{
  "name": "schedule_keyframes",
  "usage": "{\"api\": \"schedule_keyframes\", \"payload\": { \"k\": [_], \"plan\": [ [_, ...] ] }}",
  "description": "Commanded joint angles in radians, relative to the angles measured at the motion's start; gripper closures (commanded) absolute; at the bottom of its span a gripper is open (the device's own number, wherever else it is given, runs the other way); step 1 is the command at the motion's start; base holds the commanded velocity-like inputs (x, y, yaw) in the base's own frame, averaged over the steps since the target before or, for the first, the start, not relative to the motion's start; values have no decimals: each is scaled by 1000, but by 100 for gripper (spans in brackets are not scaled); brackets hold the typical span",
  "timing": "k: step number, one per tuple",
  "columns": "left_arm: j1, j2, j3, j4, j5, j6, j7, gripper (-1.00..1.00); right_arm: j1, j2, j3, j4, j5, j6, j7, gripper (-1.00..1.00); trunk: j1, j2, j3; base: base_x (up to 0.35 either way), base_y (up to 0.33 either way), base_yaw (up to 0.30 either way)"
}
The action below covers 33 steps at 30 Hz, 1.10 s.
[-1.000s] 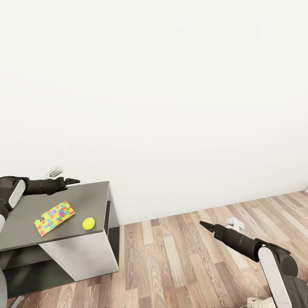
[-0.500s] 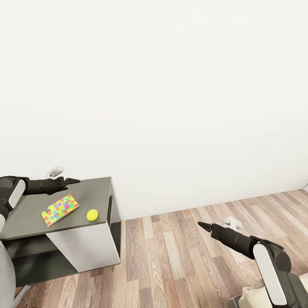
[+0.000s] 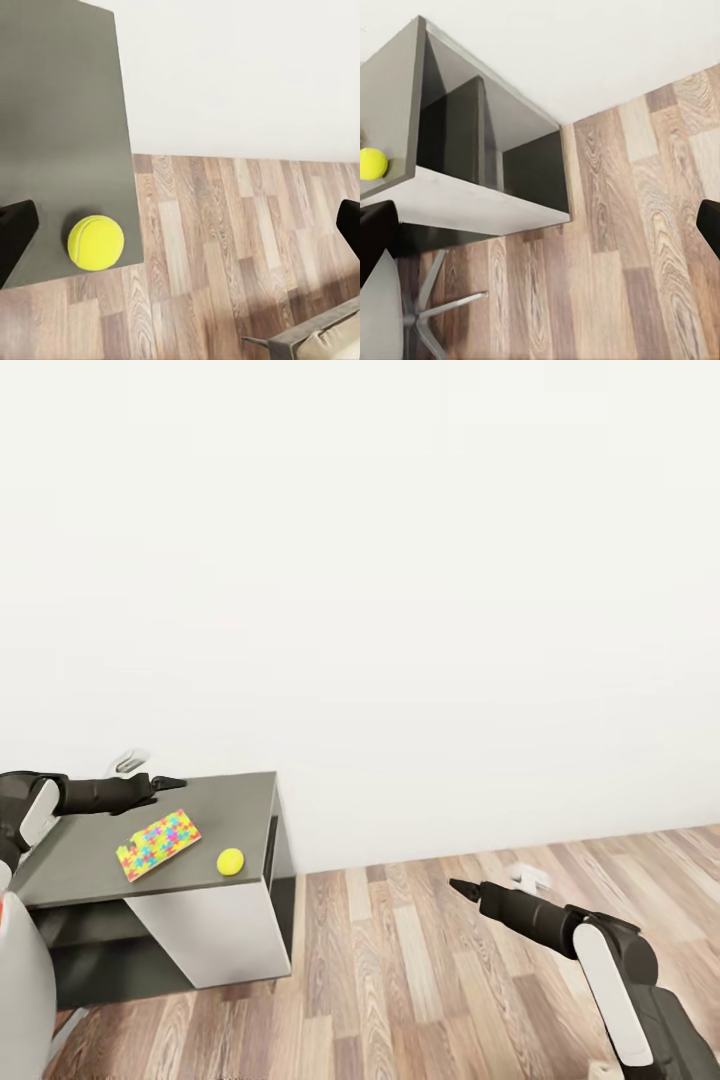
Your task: Put all the toys in the child's room - the three board games (two on the bed and one on the table), the two jigsaw puzzles on the table, and the tennis ball on the table - inside the toy box on the table in the child's room.
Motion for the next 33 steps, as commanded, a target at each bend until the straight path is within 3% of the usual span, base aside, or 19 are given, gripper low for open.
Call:
{"api": "schedule_keyframes", "payload": {
  "k": [1, 11, 16, 33],
  "plan": [
    [-1, 0, 2, 0, -2, 4, -3, -100, -1, 0, -1, -1, 9, 5, 10, -100, 1, -2, -3, 64, 33, 223],
    [-1, -1, 1, 0, -2, 4, -3, -100, 0, 0, 14, -2, 12, -7, 9, -100, 1, -2, -9, 100, 95, 216],
    [-1, -2, 0, -1, -2, 4, -3, -100, 0, -1, 55, 0, 13, -8, 9, -100, 1, -2, -10, 35, 32, 38],
    [-1, -2, 0, -2, -3, 4, -3, -100, -1, -2, 61, 1, 13, -7, 10, -100, 1, -2, -10, 147, 7, 2]
  ]
}}
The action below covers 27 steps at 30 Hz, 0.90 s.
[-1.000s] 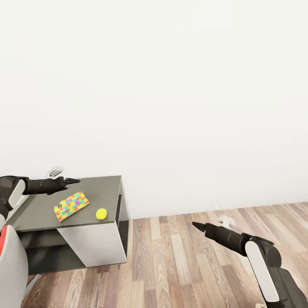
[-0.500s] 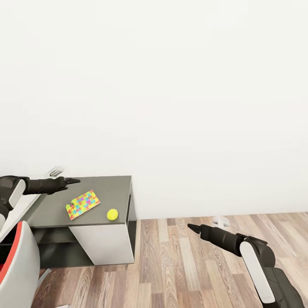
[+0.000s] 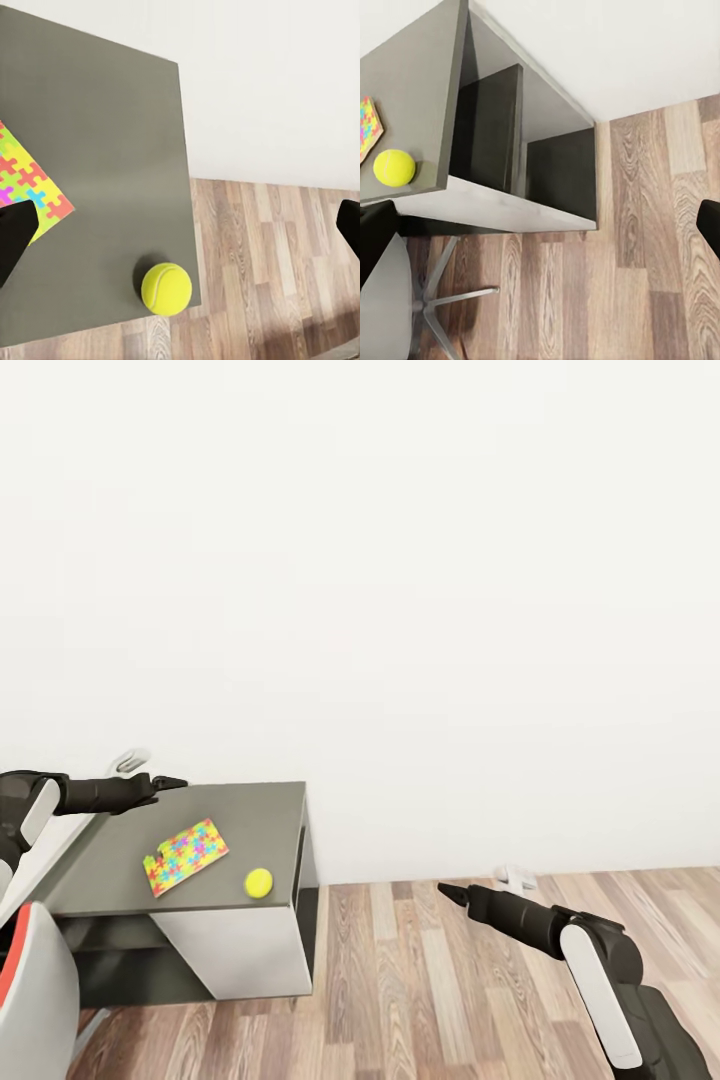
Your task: Put all the toys in the child's room - the three board games (two on the bed and one on the table), the two jigsaw puzzles on the table, and the tennis ball on the table - inside the toy box on the table in the child's room.
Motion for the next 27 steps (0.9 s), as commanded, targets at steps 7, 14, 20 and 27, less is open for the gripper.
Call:
{"api": "schedule_keyframes", "payload": {
  "k": [7, 14, 20, 27],
  "plan": [
    [-1, 0, 1, 0, -2, 4, -4, -100, -1, 0, -4, -2, 8, 5, 10, -100, 1, -2, -2, 149, 33, 0],
    [-1, 1, 1, 0, -2, 4, -4, -100, -1, 0, -3, -2, 9, 6, 10, -100, 1, -2, -2, 20, 4, 0],
    [-1, 0, 2, 0, -2, 4, -4, -100, -1, 0, -3, -2, 7, 6, 10, -100, 1, -2, -2, 3, 1, 0],
    [-1, 6, 1, 0, -16, 5, 7, -100, -1, 0, -3, -2, 7, 6, 10, -100, 1, -2, -2, 0, 0, 0]
  ]
}}
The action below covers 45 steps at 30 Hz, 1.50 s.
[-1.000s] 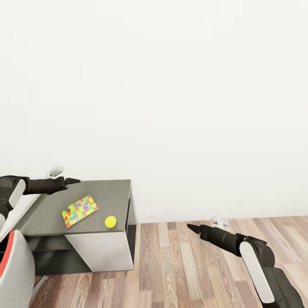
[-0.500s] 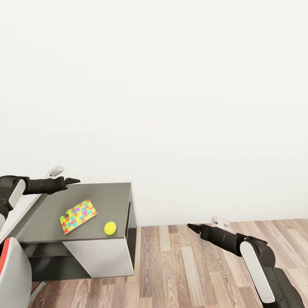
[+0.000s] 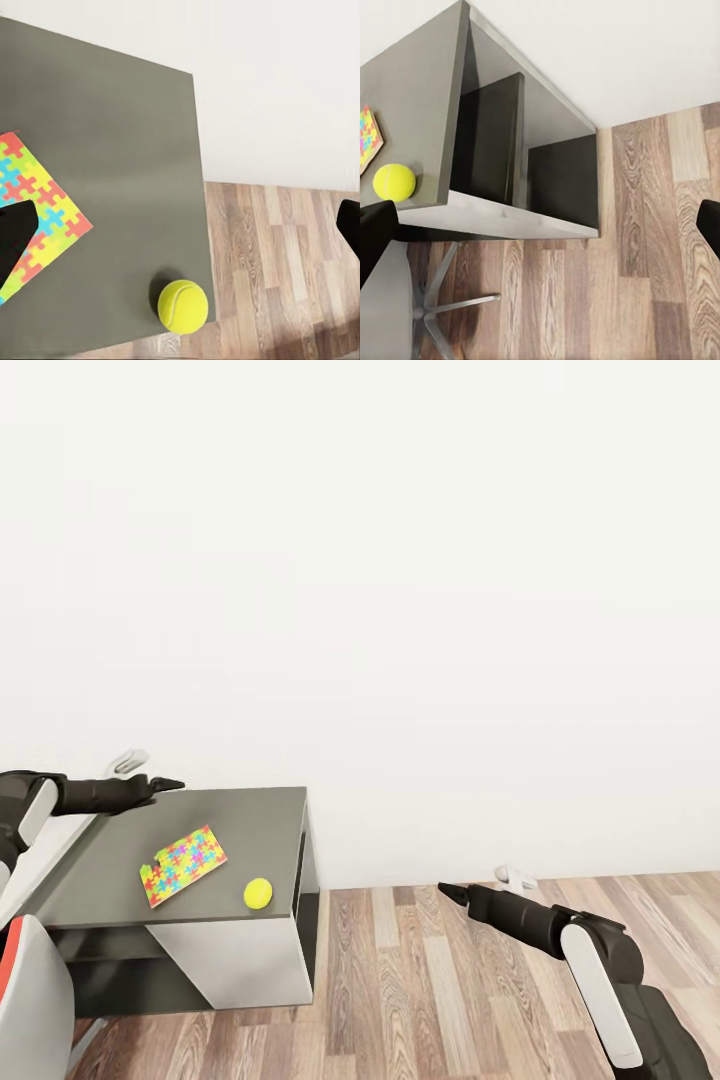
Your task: Put all the toys in the child's room - the three board games (two on the bed and one on the table), the two jigsaw puzzles on the table, and the tennis ball on the table - inside the toy box on the table in the child's room.
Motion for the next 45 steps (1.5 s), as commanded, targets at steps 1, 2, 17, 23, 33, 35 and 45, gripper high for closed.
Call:
{"api": "schedule_keyframes", "payload": {
  "k": [1, 2, 17, 23, 33, 35, 45],
  "plan": [
    [-1, 3, 3, 0, -16, 5, 3, -100, -1, 0, -1, 0, 9, 5, 10, -100, 1, -2, -2, 0, 0, 0],
    [-1, 3, 3, 0, -26, 6, 6, -100, 0, 0, -1, 0, 9, 5, 10, -100, 1, -2, -2, 0, 0, 0],
    [0, 17, 0, 8, -183, 40, 69, -100, -1, -1, -1, -1, 9, 4, 10, -100, 1, -2, -2, 0, 0, 0],
    [1, 26, 0, 16, -203, 39, 147, -100, -1, 0, -1, 0, 10, 4, 9, -100, 1, -2, -2, 0, 0, 0],
    [1, 18, 1, 59, -206, 39, 299, -100, -1, 1, -1, 0, 12, 3, 10, -100, 1, -2, -2, 0, 0, 0],
    [1, 18, 4, 60, -206, 38, 324, -100, -1, 1, -1, 0, 12, 3, 10, -100, 1, -2, -2, 0, 0, 0],
    [1, 17, 15, 63, -197, 35, 339, -100, -1, 1, -1, -1, 12, 4, 10, -100, 1, -2, -2, 0, 0, 0]
  ]
}}
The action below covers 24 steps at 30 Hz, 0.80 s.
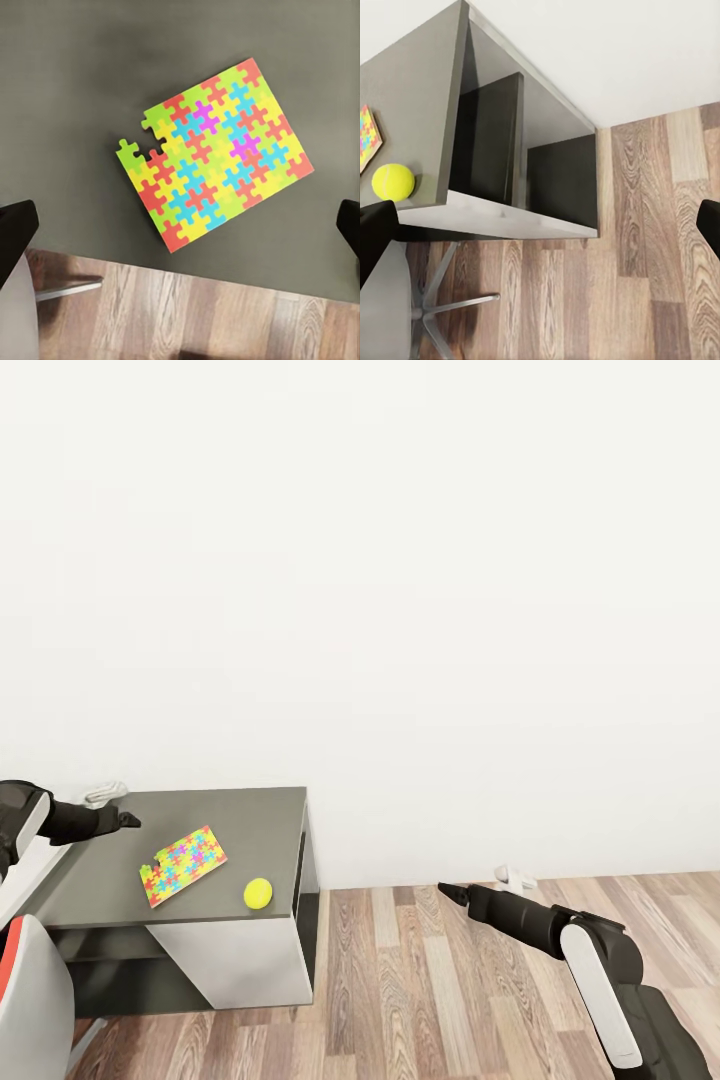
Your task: Put all the toys in the child's room - the three board games (two on the bed and one on the table), the two jigsaw puzzles on the table, and the tennis ball on the table - inside the toy box on the table in the child's room.
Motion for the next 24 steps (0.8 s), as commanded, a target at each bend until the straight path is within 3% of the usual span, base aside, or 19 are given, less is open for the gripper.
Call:
{"api": "schedule_keyframes", "payload": {
  "k": [1, 11, 24],
  "plan": [
    [-1, 0, 4, -1, 0, 6, -2, -100, -1, 0, -2, -1, 9, 5, 10, -100, 1, -2, -2, 0, 0, 0],
    [-1, -3, 1, 0, -3, -10, 1, -100, -1, 0, -2, -1, 10, 5, 10, -100, 1, -2, -11, 8, 9, 0],
    [-1, -8, -1, -1, -1, -13, 1, -100, -1, 0, 5, -1, 10, 5, 9, -100, 1, -2, -31, 151, 88, 0]
  ]
}}
